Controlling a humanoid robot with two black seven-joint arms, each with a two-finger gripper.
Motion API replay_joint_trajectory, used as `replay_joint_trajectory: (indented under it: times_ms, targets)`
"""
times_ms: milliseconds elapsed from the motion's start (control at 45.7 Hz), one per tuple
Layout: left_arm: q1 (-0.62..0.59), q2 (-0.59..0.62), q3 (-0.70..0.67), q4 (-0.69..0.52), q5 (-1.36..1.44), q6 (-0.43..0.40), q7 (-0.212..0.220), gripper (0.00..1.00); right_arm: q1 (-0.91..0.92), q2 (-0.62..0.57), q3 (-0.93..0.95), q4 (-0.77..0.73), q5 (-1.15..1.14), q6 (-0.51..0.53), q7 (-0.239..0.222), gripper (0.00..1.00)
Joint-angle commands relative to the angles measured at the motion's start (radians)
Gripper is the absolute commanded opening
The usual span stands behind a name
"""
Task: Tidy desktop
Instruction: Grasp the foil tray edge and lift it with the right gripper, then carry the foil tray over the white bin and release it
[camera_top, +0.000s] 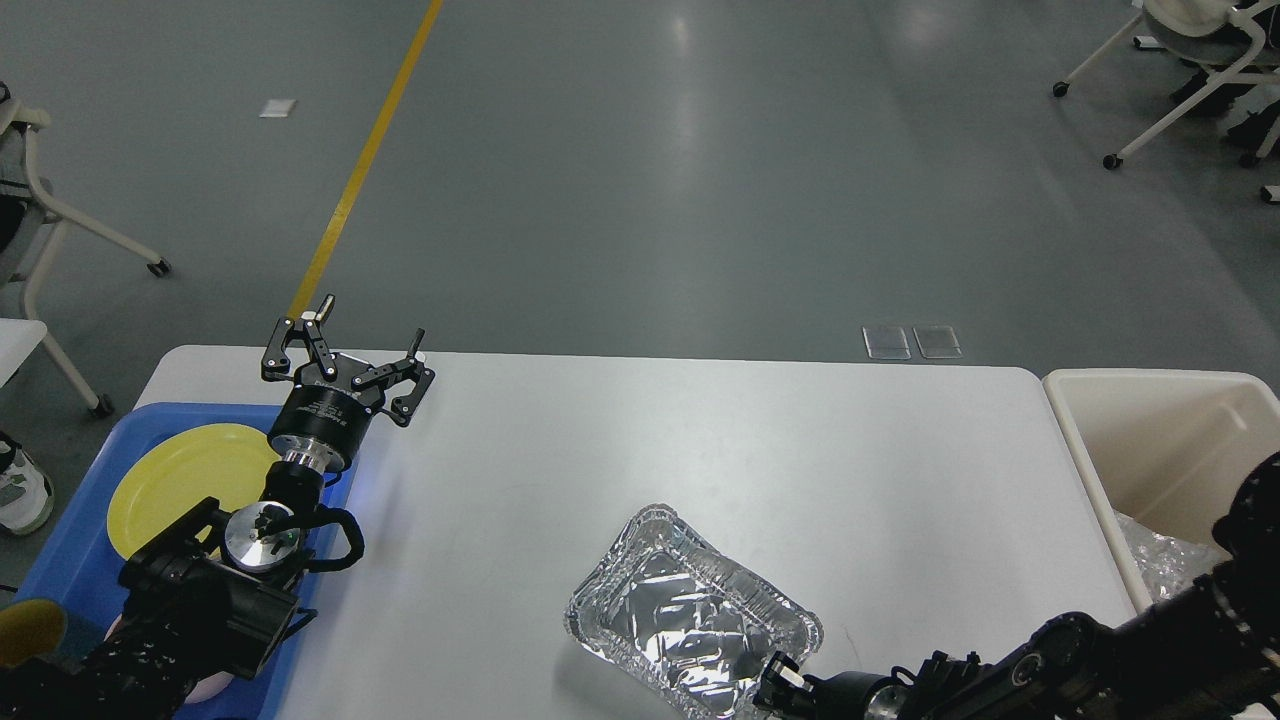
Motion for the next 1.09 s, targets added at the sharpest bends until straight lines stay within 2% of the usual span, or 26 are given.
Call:
replay_joint_trajectory:
  times_ms: [0, 153, 262, 328, 459, 569, 678, 809, 875, 962, 1072]
  targets:
    - [0.000, 0.000, 0.000, 0.000, 0.000, 0.000, 0.000, 1.00, -0.001, -0.006, -0.002, -0.001, 0.000, -0.001, 0.000, 0.00]
    - [0.000, 0.000, 0.000, 0.000, 0.000, 0.000, 0.000, 1.00, 0.035, -0.053, -0.014, 0.005, -0.001, 0.004, 0.000, 0.00]
    - [0.000, 0.000, 0.000, 0.000, 0.000, 0.000, 0.000, 1.00, 0.189, -0.159, -0.086, 0.034, -0.001, 0.030, 0.000, 0.00]
    - [0.000, 0.000, 0.000, 0.000, 0.000, 0.000, 0.000, 1.00, 0.332, -0.226, -0.158, 0.058, -0.001, 0.108, 0.000, 0.00]
    - [0.000, 0.000, 0.000, 0.000, 0.000, 0.000, 0.000, 1.00, 0.671, -0.317, -0.299, 0.088, -0.001, 0.372, 0.001, 0.00]
    - [0.000, 0.000, 0.000, 0.000, 0.000, 0.000, 0.000, 1.00, 0.895, -0.309, -0.390, 0.092, -0.003, 0.527, 0.001, 0.00]
    - [0.000, 0.000, 0.000, 0.000, 0.000, 0.000, 0.000, 1.00, 1.029, -0.273, -0.417, 0.100, -0.021, 0.610, 0.000, 0.00]
    - [0.000, 0.000, 0.000, -0.001, 0.000, 0.000, 0.000, 1.00, 1.038, -0.226, -0.448, 0.077, -0.034, 0.594, -0.006, 0.00]
    - [0.000, 0.000, 0.000, 0.000, 0.000, 0.000, 0.000, 1.00, 0.998, -0.223, -0.479, 0.019, -0.043, 0.581, -0.009, 0.00]
    - [0.000, 0.000, 0.000, 0.000, 0.000, 0.000, 0.000, 1.00, 0.866, -0.228, -0.529, -0.110, -0.054, 0.550, -0.009, 0.00]
    - [0.000, 0.000, 0.000, 0.000, 0.000, 0.000, 0.000, 1.00, 0.664, -0.233, -0.592, -0.343, -0.041, 0.506, -0.011, 0.00]
